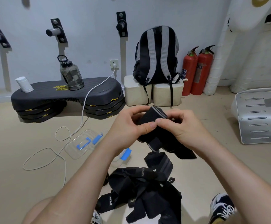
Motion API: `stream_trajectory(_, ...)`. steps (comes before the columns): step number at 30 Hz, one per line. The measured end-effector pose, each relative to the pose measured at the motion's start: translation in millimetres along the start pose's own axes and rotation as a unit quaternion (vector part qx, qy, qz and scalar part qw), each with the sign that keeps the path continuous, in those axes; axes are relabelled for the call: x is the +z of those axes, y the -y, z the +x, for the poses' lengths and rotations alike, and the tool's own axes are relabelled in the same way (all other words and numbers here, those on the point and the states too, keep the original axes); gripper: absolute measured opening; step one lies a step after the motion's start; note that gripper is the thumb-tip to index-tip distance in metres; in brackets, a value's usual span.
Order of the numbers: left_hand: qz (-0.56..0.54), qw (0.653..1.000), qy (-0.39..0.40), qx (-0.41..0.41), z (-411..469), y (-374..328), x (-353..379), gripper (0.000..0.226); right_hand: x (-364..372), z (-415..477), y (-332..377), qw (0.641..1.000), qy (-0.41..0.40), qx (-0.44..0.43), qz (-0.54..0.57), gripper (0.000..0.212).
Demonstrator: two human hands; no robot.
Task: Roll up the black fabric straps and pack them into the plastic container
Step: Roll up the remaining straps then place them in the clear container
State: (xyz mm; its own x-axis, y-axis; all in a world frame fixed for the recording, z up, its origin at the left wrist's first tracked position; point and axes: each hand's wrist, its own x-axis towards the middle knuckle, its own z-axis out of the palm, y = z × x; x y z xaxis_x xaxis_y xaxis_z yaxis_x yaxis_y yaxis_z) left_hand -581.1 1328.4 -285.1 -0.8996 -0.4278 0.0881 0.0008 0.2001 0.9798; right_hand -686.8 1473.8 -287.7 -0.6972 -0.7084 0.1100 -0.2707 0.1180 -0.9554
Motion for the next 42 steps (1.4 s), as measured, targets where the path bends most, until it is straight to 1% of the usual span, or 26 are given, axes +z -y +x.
stream_trajectory(3, 0.061, 0.997, -0.018, 0.039, 0.0, 2.1, 4.8, 0.048, 1.3, 1.4, -2.0, 0.998, 0.022, 0.05, 0.007, 0.038)
stream_trajectory(5, 0.097, 0.992, -0.01, 0.082, -0.7, 2.4, 8.4, 0.05, 3.1, 1.9, -3.4, 0.998, 0.016, 0.051, 0.012, 0.046)
stream_trajectory(7, 0.129, 0.985, -0.01, 0.11, -1.6, -2.1, 9.5, 0.049, 8.2, 1.7, -4.3, 0.999, 0.011, 0.042, 0.019, 0.047)
stream_trajectory(10, 0.164, 0.979, -0.002, 0.122, -1.2, -8.3, 5.3, 0.049, 16.2, 2.3, -7.6, 0.996, 0.005, 0.056, 0.064, 0.052)
stream_trajectory(12, 0.196, 0.972, 0.015, 0.132, -1.1, -12.8, 2.9, 0.05, 20.5, 2.4, -8.8, 0.995, 0.002, 0.062, 0.082, 0.064)
stream_trajectory(14, 0.229, 0.963, 0.018, 0.139, -1.8, -15.1, 1.9, 0.059, 24.2, 1.9, -9.3, 0.994, 0.006, 0.068, 0.087, 0.075)
stream_trajectory(17, 0.256, 0.957, 0.01, 0.135, -1.1, -15.1, -2.2, 0.053, 23.9, 2.8, -9.2, 0.991, 0.013, 0.074, 0.114, 0.08)
stream_trajectory(19, 0.27, 0.954, 0.013, 0.128, -2.7, -17.1, -5.3, 0.052, 16.9, 5.5, -7.2, 0.99, 0.003, 0.059, 0.126, 0.073)
stream_trajectory(20, 0.267, 0.955, 0.019, 0.128, -3.8, -17.6, -6.5, 0.051, 11.6, 6.4, -5.3, 0.992, 0.017, 0.049, 0.114, 0.07)
stream_trajectory(22, 0.258, 0.956, 0.044, 0.132, -7.3, -17.1, -6.1, 0.048, 3.1, 8.3, -4.9, 0.995, 0.08, 0.022, 0.055, 0.062)
stream_trajectory(24, 0.263, 0.955, 0.057, 0.126, -10.2, -14.3, -2.8, 0.046, 1.1, 7.2, -4.5, 0.99, 0.142, 0.011, -0.012, 0.047)
stream_trajectory(26, 0.265, 0.954, 0.037, 0.132, -10.8, -9.5, -0.9, 0.051, -1.8, 8.8, -3.0, 0.982, 0.188, 0.019, -0.019, 0.035)
stream_trajectory(28, 0.265, 0.95, 0.003, 0.167, -10.3, -7.8, 0.3, 0.056, -6.0, 10.8, -1.7, 0.977, 0.214, 0.022, 0.004, 0.028)
stream_trajectory(29, 0.255, 0.951, -0.016, 0.173, -9.4, -8.0, 0.0, 0.056, -6.8, 11.3, -1.8, 0.978, 0.208, 0.021, 0.023, 0.027)
stream_trajectory(30, 0.234, 0.958, -0.033, 0.161, -8.4, -8.6, -1.8, 0.054, -6.8, 10.7, -1.7, 0.979, 0.196, 0.023, 0.052, 0.026)
stream_trajectory(32, 0.166, 0.98, -0.035, 0.101, -6.7, -12.4, -7.6, 0.045, -6.8, 11.1, -3.1, 0.979, 0.171, 0.024, 0.109, 0.024)
stream_trajectory(33, 0.134, 0.988, -0.022, 0.078, -5.8, -13.4, -10.7, 0.042, -9.0, 12.4, -4.3, 0.978, 0.171, 0.023, 0.114, 0.023)
stream_trajectory(34, 0.124, 0.99, -0.006, 0.07, -5.2, -13.6, -12.4, 0.04, -12.2, 13.0, -4.3, 0.978, 0.184, 0.026, 0.099, 0.025)
stream_trajectory(35, 0.135, 0.988, 0.012, 0.069, -5.2, -13.7, -11.9, 0.039, -16.0, 13.5, -4.6, 0.974, 0.211, 0.037, 0.069, 0.03)
stream_trajectory(37, 0.186, 0.979, 0.05, 0.069, -7.6, -13.3, -3.4, 0.037, -20.8, 11.1, -3.2, 0.958, 0.278, 0.067, -0.014, 0.042)
stream_trajectory(38, 0.209, 0.973, 0.065, 0.071, -8.9, -11.3, 3.0, 0.038, -19.7, 9.9, -3.7, 0.951, 0.296, 0.072, -0.053, 0.045)
stream_trajectory(40, 0.228, 0.968, 0.065, 0.082, -7.1, -4.6, 11.9, 0.045, -12.3, 8.8, -5.1, 0.953, 0.278, 0.068, -0.103, 0.047)
stream_trajectory(42, 0.192, 0.978, 0.021, 0.074, -4.3, -2.7, 12.0, 0.054, -8.6, 10.8, -8.2, 0.967, 0.223, 0.063, -0.109, 0.041)
